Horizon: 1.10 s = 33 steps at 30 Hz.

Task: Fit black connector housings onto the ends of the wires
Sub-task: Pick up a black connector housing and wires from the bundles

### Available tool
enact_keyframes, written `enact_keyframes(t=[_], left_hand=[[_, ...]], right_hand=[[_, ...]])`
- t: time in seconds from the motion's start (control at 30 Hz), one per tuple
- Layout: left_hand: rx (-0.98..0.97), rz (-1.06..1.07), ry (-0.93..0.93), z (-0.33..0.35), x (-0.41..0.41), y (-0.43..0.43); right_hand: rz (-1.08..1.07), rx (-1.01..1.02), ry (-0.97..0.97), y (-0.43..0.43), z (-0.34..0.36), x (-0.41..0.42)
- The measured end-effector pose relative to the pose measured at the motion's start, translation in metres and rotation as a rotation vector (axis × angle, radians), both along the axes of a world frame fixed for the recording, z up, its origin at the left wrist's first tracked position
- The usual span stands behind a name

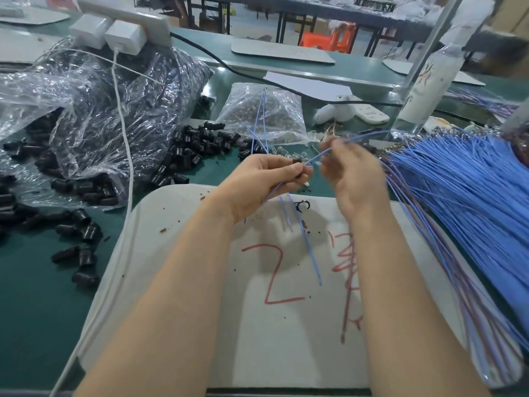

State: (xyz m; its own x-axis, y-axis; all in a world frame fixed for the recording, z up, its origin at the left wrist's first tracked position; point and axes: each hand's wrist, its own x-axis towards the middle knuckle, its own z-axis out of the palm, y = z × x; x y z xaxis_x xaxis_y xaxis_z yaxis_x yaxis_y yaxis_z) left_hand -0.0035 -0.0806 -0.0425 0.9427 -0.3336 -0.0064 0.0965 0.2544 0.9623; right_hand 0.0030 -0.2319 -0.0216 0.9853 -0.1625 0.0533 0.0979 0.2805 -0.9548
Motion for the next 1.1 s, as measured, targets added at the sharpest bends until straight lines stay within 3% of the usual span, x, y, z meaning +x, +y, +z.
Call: enact_keyframes(t=[0.07,0.17,0.27,0.37,0.57,0.87,1.1], left_hand=[[-0.020,0.012,-0.001,0.000,0.000,0.000],[0.063,0.128,-0.071,0.000,0.000,-0.003],[0.431,0.470,-0.279,-0.004,0.004,-0.003],[0.593,0.606,-0.403,-0.009,0.005,-0.004],[0.625,0.664,-0.458,-0.011,0.005,-0.003],[0.695,0.584,-0.553,-0.010,0.002,-0.009],[0.752,0.544,-0.678,0.001,-0.006,-0.013]], right_hand=[[0.207,-0.267,0.040,0.008,-0.007,-0.003],[0.085,-0.403,-0.001,0.013,-0.008,-0.004],[-0.187,-0.314,-0.087,0.007,-0.005,-0.001],[-0.268,-0.196,-0.176,0.004,-0.001,-0.003],[-0.326,-0.310,-0.304,0.011,0.002,-0.009],[-0.290,-0.400,-0.339,0.015,-0.002,-0.009],[-0.158,-0.252,-0.224,0.019,-0.002,-0.009]])
